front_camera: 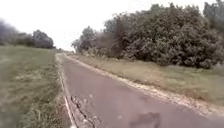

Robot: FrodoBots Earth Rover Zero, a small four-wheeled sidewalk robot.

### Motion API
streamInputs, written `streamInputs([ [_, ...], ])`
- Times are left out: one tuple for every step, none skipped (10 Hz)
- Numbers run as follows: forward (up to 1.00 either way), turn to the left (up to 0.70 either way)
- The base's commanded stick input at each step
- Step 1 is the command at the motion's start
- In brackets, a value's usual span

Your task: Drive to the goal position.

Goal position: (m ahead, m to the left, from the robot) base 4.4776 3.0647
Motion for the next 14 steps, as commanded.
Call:
streamInputs([
  [0.7,0.01],
  [0.7,0.22],
  [0.7,0.31],
  [0.7,0.35],
  [0.7,0.35],
  [0.7,0.35],
  [0.7,0.35],
  [0.7,0.34],
  [0.7,0.16],
  [0.7,0.04],
  [0.7,0.0],
  [0.7,0.0],
  [0.7,0.0],
  [0.7,0.0],
])
